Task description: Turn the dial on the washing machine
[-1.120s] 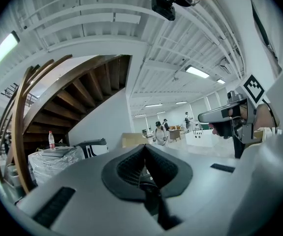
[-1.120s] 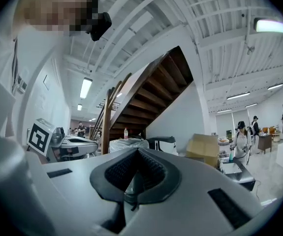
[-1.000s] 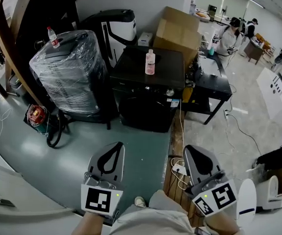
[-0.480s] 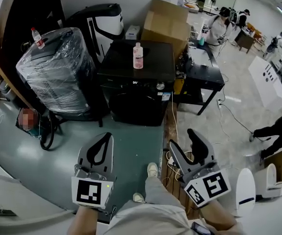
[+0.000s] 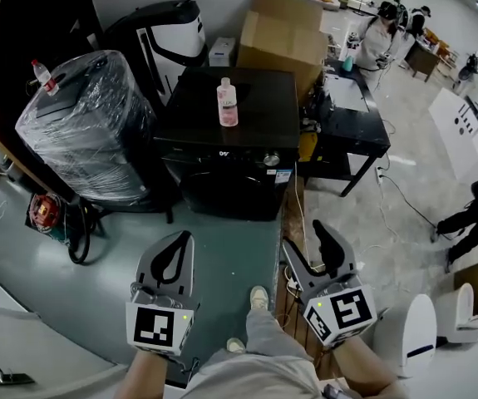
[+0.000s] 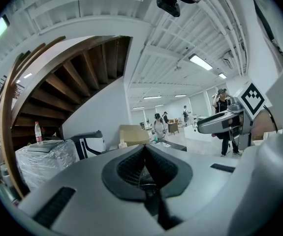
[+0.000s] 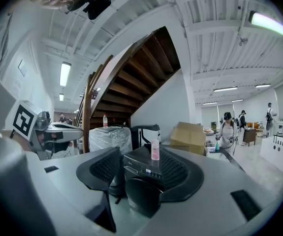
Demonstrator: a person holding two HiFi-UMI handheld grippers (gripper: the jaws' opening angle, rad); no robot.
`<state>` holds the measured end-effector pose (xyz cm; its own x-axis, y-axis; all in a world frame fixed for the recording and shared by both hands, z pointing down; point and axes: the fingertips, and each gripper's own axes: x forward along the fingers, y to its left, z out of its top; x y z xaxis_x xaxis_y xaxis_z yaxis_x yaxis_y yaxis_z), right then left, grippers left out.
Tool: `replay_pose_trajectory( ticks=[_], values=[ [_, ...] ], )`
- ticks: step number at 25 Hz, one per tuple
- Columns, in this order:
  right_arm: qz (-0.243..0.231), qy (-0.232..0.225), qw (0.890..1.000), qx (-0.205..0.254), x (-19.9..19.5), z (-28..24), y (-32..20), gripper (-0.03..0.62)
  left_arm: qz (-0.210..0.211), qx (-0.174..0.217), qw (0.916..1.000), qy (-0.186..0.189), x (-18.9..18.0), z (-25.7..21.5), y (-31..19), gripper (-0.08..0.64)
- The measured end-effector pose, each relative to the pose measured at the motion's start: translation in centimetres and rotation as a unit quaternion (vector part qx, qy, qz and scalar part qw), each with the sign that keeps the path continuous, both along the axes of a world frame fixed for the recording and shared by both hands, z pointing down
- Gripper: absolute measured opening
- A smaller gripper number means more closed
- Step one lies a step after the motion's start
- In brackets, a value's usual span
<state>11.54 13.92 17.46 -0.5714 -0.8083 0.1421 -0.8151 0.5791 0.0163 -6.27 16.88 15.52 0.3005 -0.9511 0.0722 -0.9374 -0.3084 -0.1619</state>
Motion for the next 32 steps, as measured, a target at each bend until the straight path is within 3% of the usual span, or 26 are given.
replay_pose_trajectory(
  ticks=[3,6,14,23,32],
  values=[
    [0.004,0.006,1.0,-0.011,0.3,1.8,-4.4,0.262,-0.004,-0.005,0.9995,-0.03,-0.3,1.7,-3.7,0.018],
    [0.007,0.008,1.0,-0.028,0.5,3.9,-8.8,0.262,-0.019,-0.023,0.9993,-0.023,-0.2,2.9,-7.6,0.018],
    [0.019,0.014,0.998,-0.061,1.4,9.1,-18.4,0.262,-0.049,-0.035,0.9969,-0.05,-0.6,6.1,-15.8,0.018],
    [0.052,0.026,0.996,-0.074,1.0,14.1,-24.8,0.267,-0.021,-0.043,0.9975,-0.052,0.3,10.3,-21.6,0.018],
    [0.092,0.051,0.992,-0.075,-0.1,19.4,-28.8,0.27,0.007,-0.053,0.998,-0.035,-1.2,14.8,-26.0,0.018]
  ],
)
